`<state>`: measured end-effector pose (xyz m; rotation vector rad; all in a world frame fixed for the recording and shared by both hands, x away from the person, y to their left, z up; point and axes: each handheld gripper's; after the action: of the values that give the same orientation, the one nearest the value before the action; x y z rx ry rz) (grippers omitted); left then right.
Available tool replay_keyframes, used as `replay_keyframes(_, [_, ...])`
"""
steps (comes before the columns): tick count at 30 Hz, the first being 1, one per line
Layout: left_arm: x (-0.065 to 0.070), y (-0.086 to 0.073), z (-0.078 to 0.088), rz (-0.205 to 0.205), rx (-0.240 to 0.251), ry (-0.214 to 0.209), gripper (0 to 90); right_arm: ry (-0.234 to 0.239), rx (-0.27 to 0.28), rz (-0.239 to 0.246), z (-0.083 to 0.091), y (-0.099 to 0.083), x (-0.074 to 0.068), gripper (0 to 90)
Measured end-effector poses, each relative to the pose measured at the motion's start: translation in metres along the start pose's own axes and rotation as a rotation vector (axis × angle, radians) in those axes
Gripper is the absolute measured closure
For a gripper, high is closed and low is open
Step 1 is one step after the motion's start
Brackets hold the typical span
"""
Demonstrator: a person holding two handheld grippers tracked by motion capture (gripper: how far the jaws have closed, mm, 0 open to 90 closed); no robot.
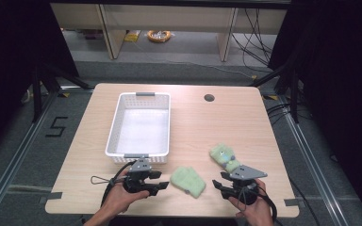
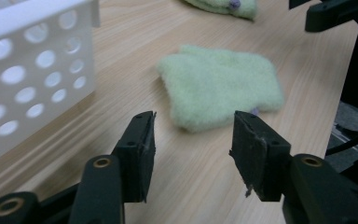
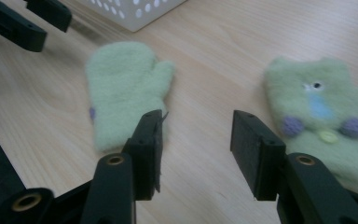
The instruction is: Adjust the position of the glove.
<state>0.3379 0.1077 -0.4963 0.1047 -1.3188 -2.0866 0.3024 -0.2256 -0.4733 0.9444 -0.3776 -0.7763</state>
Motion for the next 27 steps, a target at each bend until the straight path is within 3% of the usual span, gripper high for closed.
replay_keyframes(1, [0.000,0.001,-0.003,0.001,0.001,-0.006,50.8,0.009,-0.008,-0.008,-0.004,0.001,-0.004,57.5])
replay_keyframes(4, [-0.003,0.005,-0.008,-0.015,-0.001,0.005,53.3,0.034,-0.027,0.042,-0.014,0.004,-0.007,61.5])
replay_keyframes(8, [-0.006,0.007,-0.015,0.022,-0.009,0.009,55.5,0.055,-0.042,0.046,-0.026,0.005,-0.009,63.5])
replay_keyframes(16, [-0.009,0.009,-0.030,0.014,-0.035,-0.013,58.9,0.068,-0.084,0.013,-0.036,0.003,-0.013,66.4])
replay_keyframes(18, [-0.007,0.009,-0.034,0.033,-0.044,-0.020,60.1,0.068,-0.089,0.010,-0.041,0.001,-0.012,66.5])
replay_keyframes(19, [-0.008,0.009,-0.035,0.012,-0.058,-0.031,61.5,0.068,-0.092,0.010,-0.042,0.000,-0.012,66.7])
replay_keyframes(21, [-0.006,0.006,-0.039,0.008,-0.069,-0.042,64.8,0.076,-0.107,-0.016,-0.045,-0.001,-0.011,67.6])
replay_keyframes(25, [-0.004,0.005,-0.037,-0.006,-0.059,-0.026,71.6,0.111,-0.109,-0.062,-0.051,-0.004,-0.006,75.1])
replay_keyframes(27, [-0.003,0.004,-0.036,0.010,-0.051,-0.037,75.4,0.128,-0.106,-0.063,-0.052,-0.005,-0.003,80.4])
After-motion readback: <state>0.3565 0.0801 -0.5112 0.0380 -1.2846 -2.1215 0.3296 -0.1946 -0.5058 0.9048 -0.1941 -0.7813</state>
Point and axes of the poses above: each handheld gripper's, and its own axes: z roughly backward along the jaws, y roughly out of its top, x roughly to its right, and after that the axes turned 6 degrees about x, right-handed
